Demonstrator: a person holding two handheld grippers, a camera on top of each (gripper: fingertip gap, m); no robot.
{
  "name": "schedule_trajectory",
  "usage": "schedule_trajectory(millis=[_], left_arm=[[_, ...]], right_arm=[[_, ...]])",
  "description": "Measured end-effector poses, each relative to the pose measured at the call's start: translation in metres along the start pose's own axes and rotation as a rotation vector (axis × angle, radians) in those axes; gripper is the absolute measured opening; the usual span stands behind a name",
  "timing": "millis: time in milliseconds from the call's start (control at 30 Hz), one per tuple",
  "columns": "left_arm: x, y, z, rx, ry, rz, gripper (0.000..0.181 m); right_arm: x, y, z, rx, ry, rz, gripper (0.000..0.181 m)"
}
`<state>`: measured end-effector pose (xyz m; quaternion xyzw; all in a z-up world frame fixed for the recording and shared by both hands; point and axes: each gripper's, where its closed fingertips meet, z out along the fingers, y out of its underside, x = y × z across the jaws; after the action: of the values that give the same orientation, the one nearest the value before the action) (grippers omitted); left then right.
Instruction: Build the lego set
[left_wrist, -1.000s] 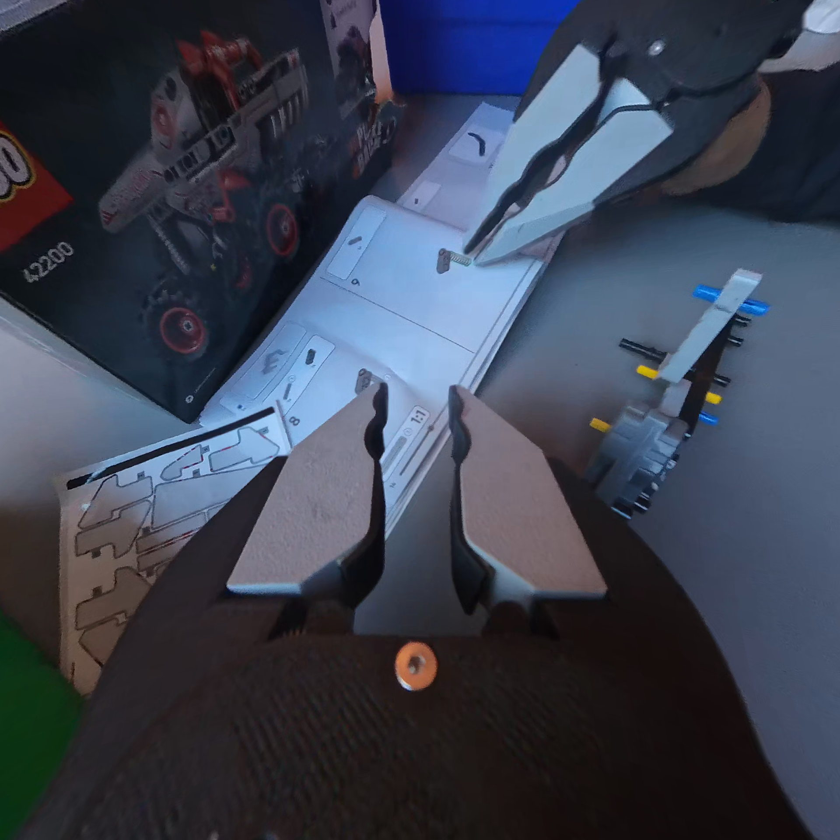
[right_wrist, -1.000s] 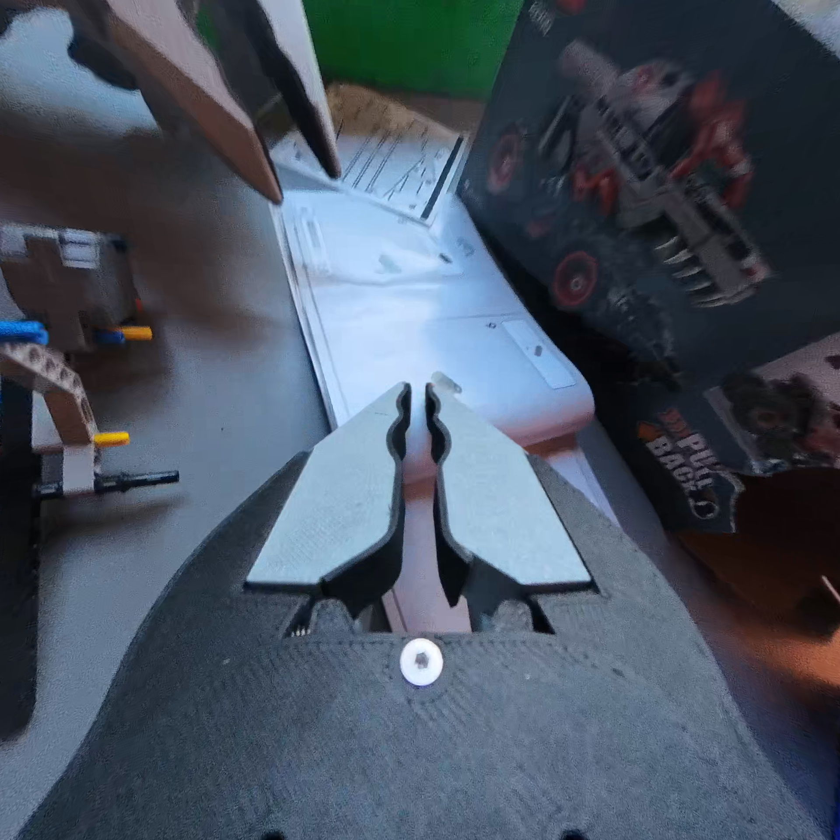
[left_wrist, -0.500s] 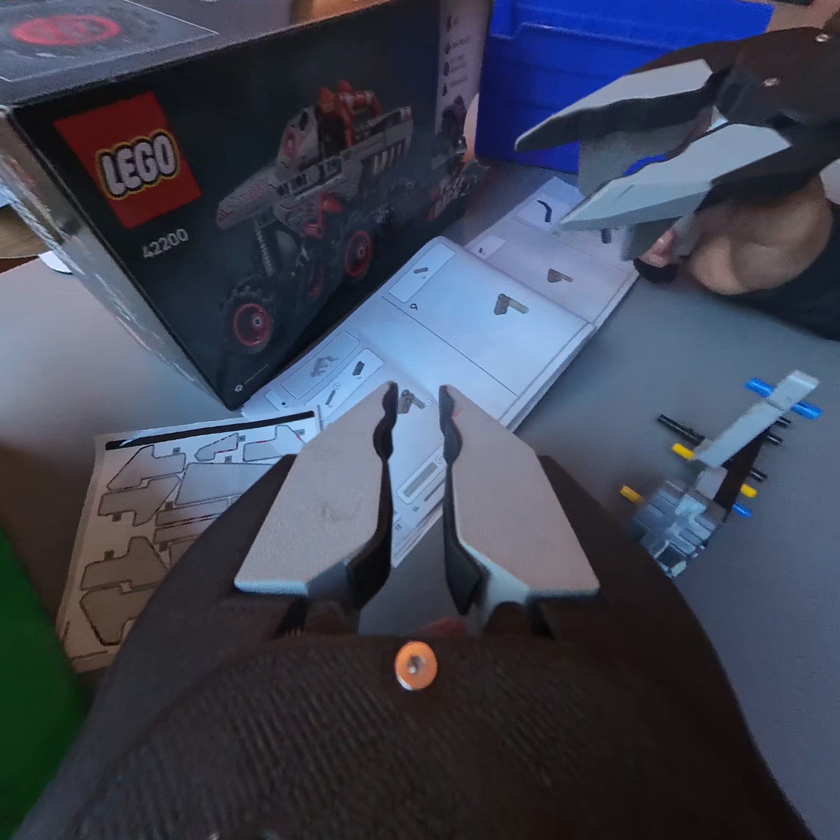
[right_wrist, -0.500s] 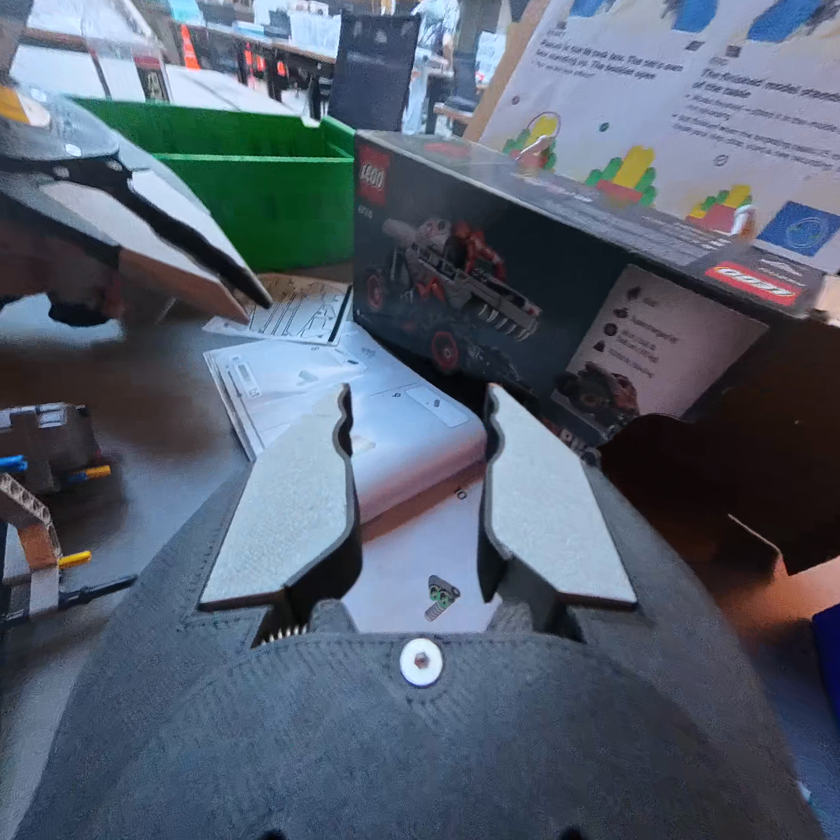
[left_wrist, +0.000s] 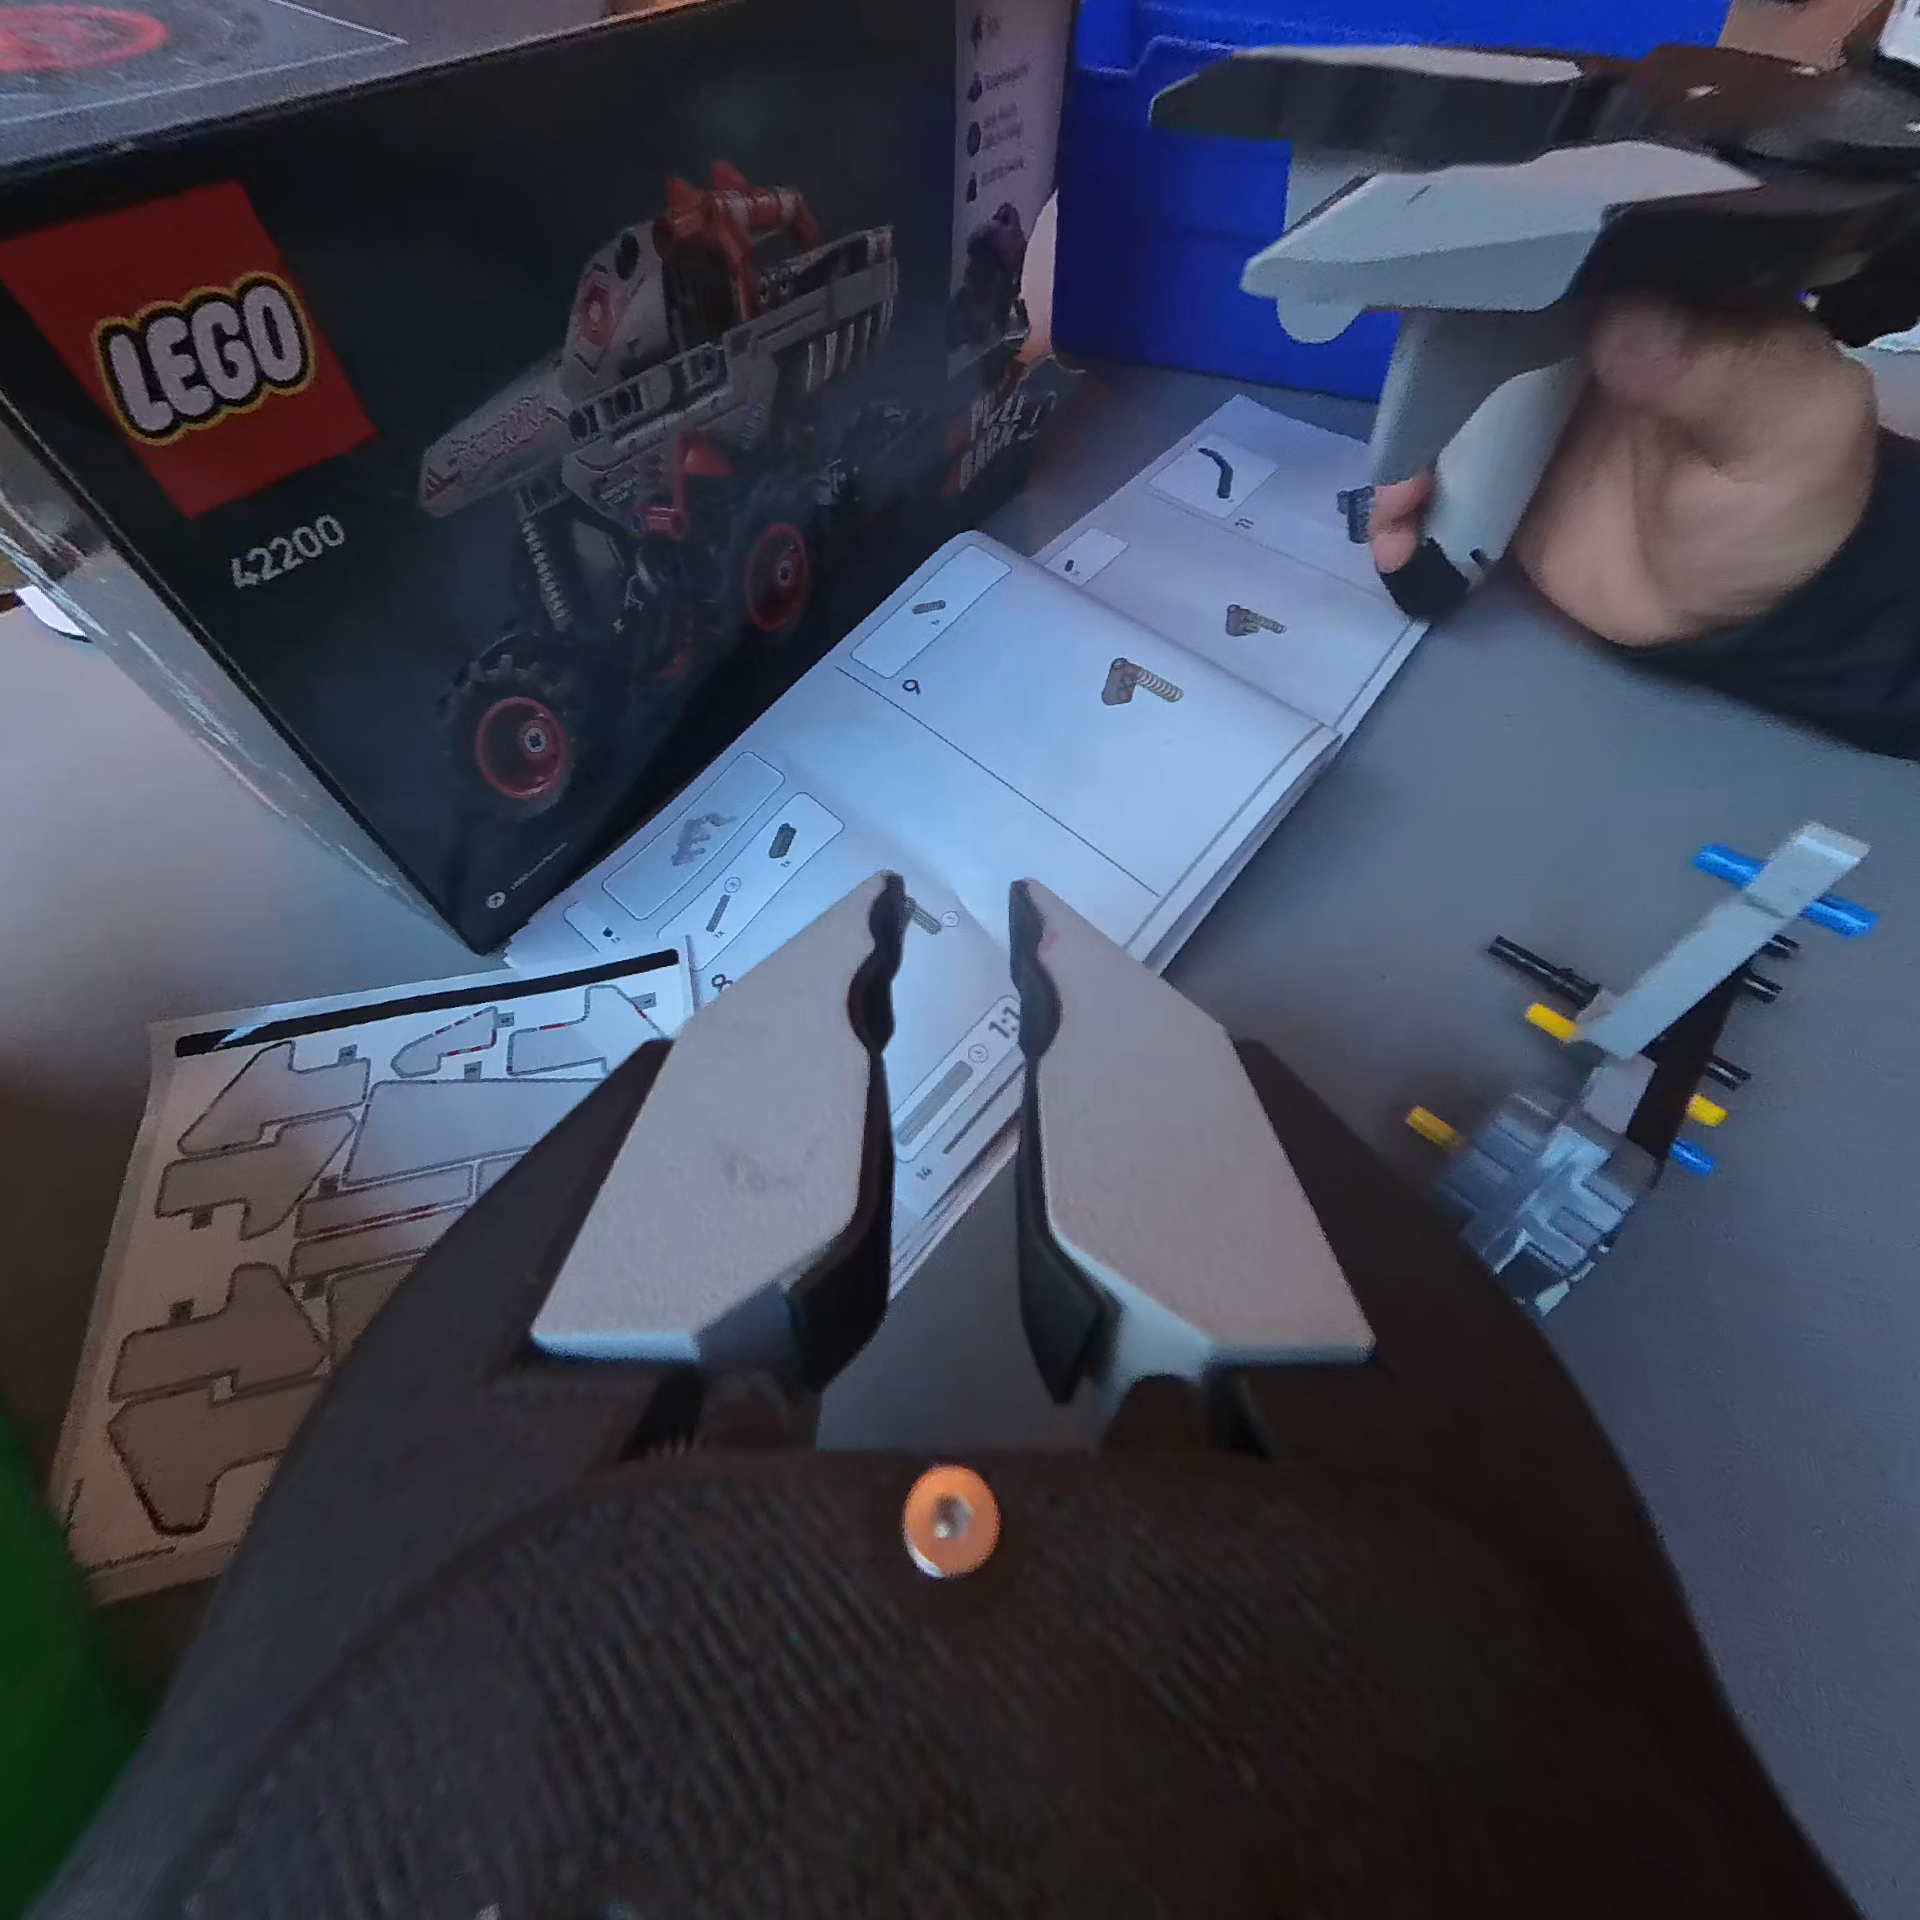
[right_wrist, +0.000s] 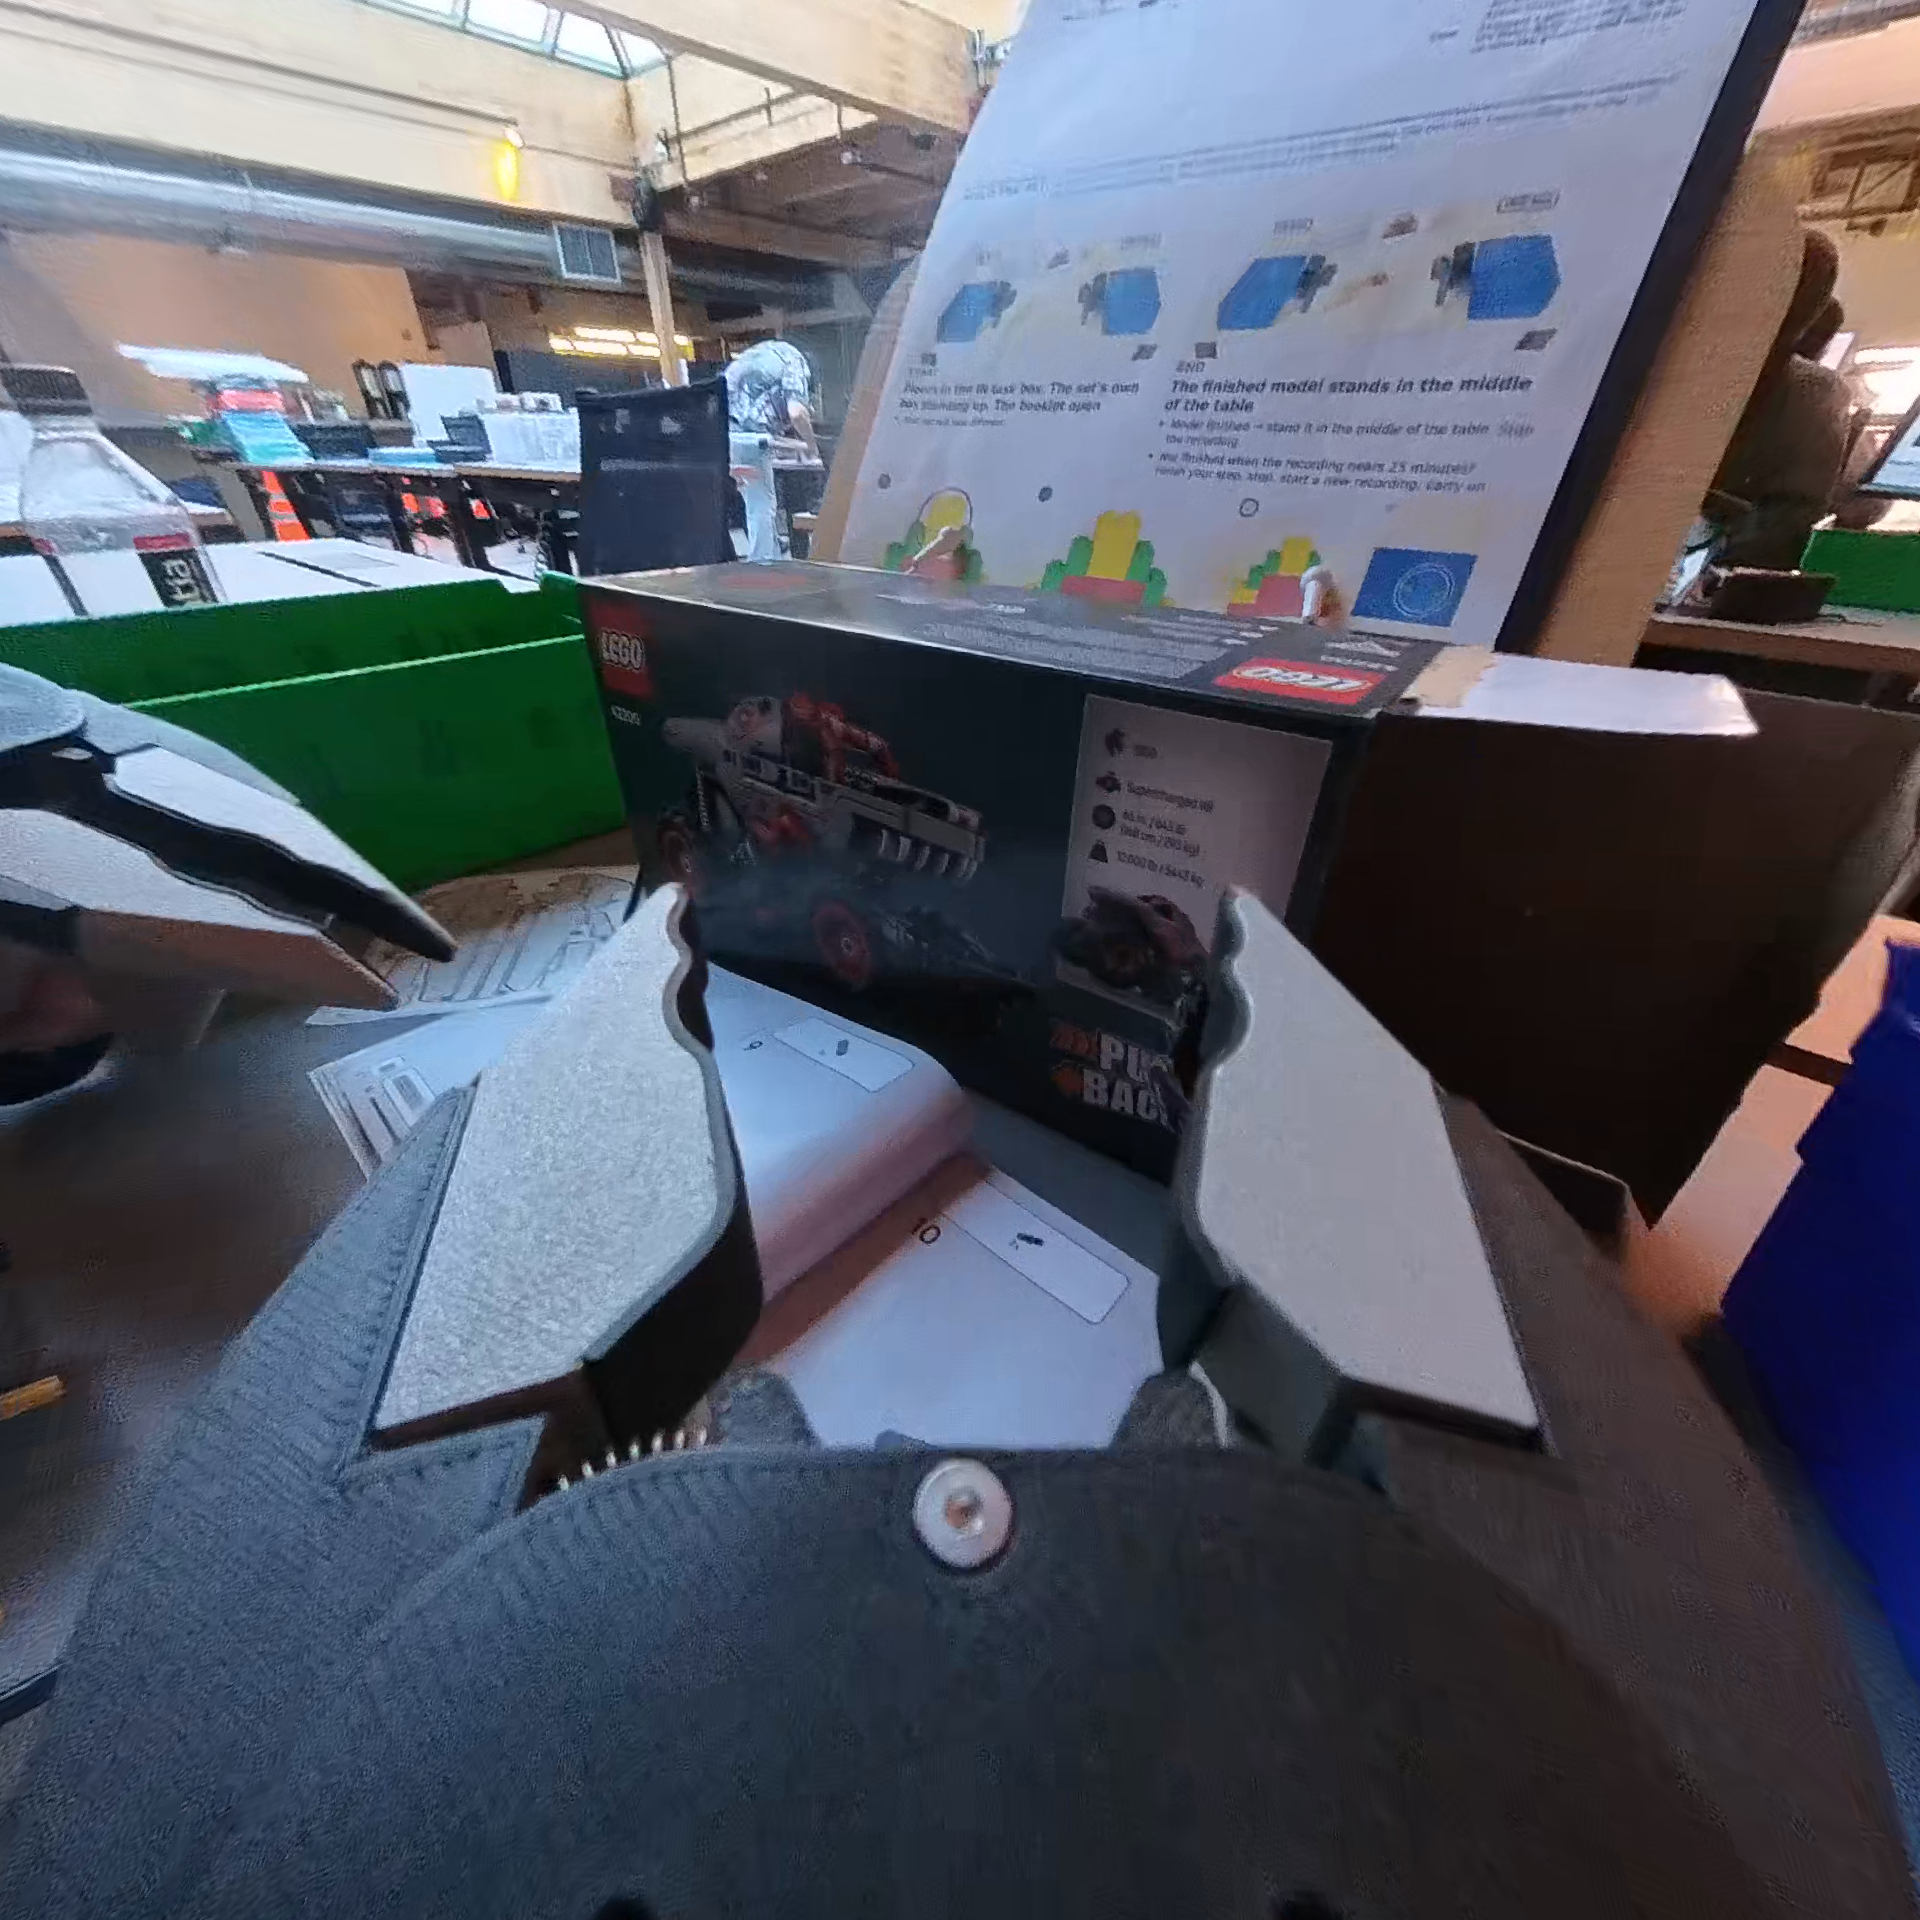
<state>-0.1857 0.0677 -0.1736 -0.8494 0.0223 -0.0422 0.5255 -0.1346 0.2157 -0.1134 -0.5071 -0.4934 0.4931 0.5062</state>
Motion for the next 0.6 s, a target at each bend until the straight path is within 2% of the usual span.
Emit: schedule_trajectory(millis=[33,233,500,600], left_arm=[[0.001,-0.0004,0.0004,0.002,0.007,-0.004,0.017],[-0.0016,0.007,0.0067,-0.027,0.006,0.003,0.01],[-0.0035,0.006,0.006,-0.026,-0.003,0.002,0.009],[0.0017,0.0065,0.005,-0.035,0.031,-0.012,0.008]], right_arm=[[0.0013,0.0019,0.0002,-0.013,0.011,-0.006,0.095],[0.0049,0.0082,-0.0009,-0.053,0.016,-0.018,0.093],[0.009,0.0087,-0.0014,-0.049,0.022,0.019,0.09],[0.0057,0.0096,-0.0007,-0.054,0.008,0.022,0.081]])
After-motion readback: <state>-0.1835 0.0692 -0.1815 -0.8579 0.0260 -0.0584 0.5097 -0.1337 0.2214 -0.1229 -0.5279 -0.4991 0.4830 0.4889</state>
